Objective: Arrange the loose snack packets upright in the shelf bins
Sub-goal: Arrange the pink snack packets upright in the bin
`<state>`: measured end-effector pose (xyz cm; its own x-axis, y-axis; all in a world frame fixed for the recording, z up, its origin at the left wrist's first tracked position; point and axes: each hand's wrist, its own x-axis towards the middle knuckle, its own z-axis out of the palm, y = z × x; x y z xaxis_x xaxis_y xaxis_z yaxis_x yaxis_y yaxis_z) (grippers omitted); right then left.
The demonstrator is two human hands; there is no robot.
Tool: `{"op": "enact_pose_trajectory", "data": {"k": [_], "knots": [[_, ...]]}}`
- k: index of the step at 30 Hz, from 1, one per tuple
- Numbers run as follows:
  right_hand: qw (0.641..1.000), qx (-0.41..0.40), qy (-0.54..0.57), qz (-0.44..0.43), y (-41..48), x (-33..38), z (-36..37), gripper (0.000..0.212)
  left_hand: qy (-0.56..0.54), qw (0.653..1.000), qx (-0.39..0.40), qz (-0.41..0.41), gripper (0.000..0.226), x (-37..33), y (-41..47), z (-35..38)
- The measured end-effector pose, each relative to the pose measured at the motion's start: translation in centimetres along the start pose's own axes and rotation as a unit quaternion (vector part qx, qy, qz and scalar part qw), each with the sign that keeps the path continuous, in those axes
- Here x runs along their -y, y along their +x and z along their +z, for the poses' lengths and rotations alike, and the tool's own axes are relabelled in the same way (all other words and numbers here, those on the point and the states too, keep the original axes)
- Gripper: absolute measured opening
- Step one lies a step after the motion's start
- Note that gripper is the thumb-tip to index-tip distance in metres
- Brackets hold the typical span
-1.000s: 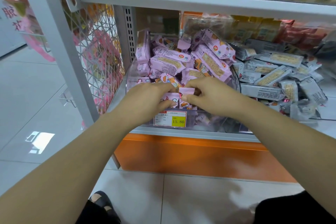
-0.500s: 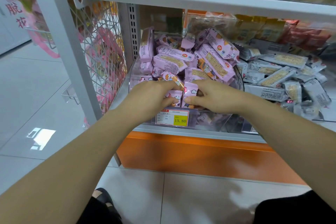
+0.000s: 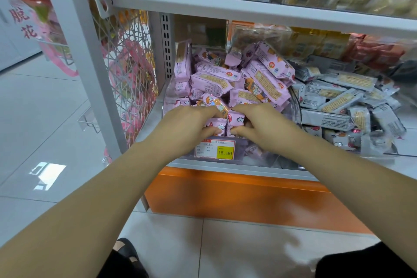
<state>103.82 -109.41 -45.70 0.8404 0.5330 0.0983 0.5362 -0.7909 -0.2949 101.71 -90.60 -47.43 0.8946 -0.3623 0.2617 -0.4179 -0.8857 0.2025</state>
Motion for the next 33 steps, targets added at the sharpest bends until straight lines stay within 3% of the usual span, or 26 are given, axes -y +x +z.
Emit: {"op": "enact_pose_trajectory", "data": {"k": [4,8,11,20,26,33], "knots": [[1.000,-0.009,0.000,-0.003,-0.5,0.0,0.4,0.046,0.003,1.000,-0.002,0.002,0.040,0.1,0.0,0.0],[0.998,0.024,0.052,0.037,-0.5,-0.3,-1.8,0.019,0.006,1.000,0.001,-0.004,0.040,0.2,0.1,0.2],[0.995,0.043,0.077,0.042,0.1,-0.2,-2.8,0.031,-0.004,1.000,0.001,-0.006,0.039,0.2,0.1,0.2],[0.995,0.081,0.036,0.045,0.4,0.6,-0.6,0.025,-0.013,1.000,0.006,-0.013,0.036,0.2,0.0,-0.1],[0.990,0.097,0.082,0.057,-0.2,0.7,-1.0,0.030,-0.012,1.000,0.006,-0.009,0.037,0.2,-0.2,-0.2],[0.994,0.026,0.064,0.084,-0.5,1.2,0.0,0.029,-0.016,1.000,0.008,-0.003,0.038,0.5,-0.1,0.0]]}}
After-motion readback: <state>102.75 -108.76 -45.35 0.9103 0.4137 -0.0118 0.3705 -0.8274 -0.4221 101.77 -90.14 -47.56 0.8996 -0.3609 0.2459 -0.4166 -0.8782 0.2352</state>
